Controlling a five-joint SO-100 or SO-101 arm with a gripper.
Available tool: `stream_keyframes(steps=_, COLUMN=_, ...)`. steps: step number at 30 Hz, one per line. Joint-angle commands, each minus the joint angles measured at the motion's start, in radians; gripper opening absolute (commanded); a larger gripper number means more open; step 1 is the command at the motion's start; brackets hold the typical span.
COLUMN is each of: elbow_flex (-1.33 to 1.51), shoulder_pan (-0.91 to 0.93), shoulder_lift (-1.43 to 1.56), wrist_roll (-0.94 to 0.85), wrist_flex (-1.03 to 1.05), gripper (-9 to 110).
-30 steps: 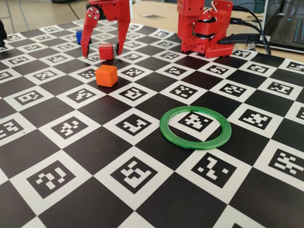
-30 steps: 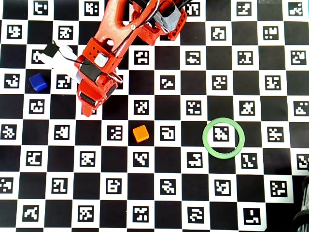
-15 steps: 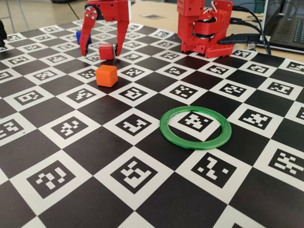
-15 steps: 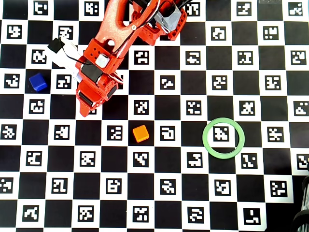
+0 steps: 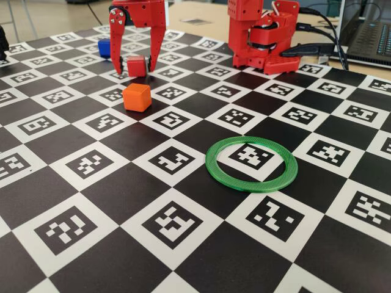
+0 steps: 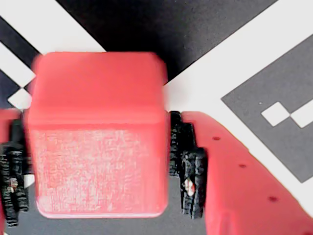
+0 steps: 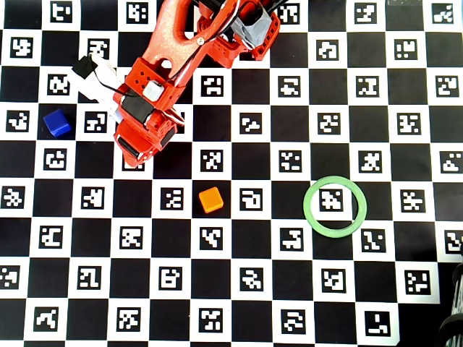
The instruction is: Grab the red cube then put it in the green circle then put the blue cube on top and finally the orange cube on top
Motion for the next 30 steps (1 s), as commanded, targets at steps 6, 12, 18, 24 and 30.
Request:
stream_keyframes(steps=6, elbow_flex=-0.029, shoulder_pan=0.011, shoulder_lift=0.044, wrist_roll=-0.012, wrist_flex=-0.008, gripper=5)
stream_keyframes(steps=12, elbow_flex=-0.032, shoulder_pan=0.023, shoulder_lift=0.048, wrist_roll=-0.023, wrist_flex=-0.002, gripper=4)
stream_keyframes(steps=18, elbow_flex=-0.149, shoulder_pan=0.044, shoulder_lift=0.064, wrist_roll=-0.095, wrist_flex=0.129, gripper=3)
stream_keyframes(steps=24, elbow_flex=-0.382, shoulder_pan=-0.015, shoulder_lift=0.097, wrist_roll=-0.135, wrist_flex=0.351, gripper=3)
stream_keyframes(steps=30, elbow_flex=-0.621, shoulder_pan=-0.164, shoulder_lift=0.095, wrist_roll=-0.138, wrist_flex=0.545, gripper=2)
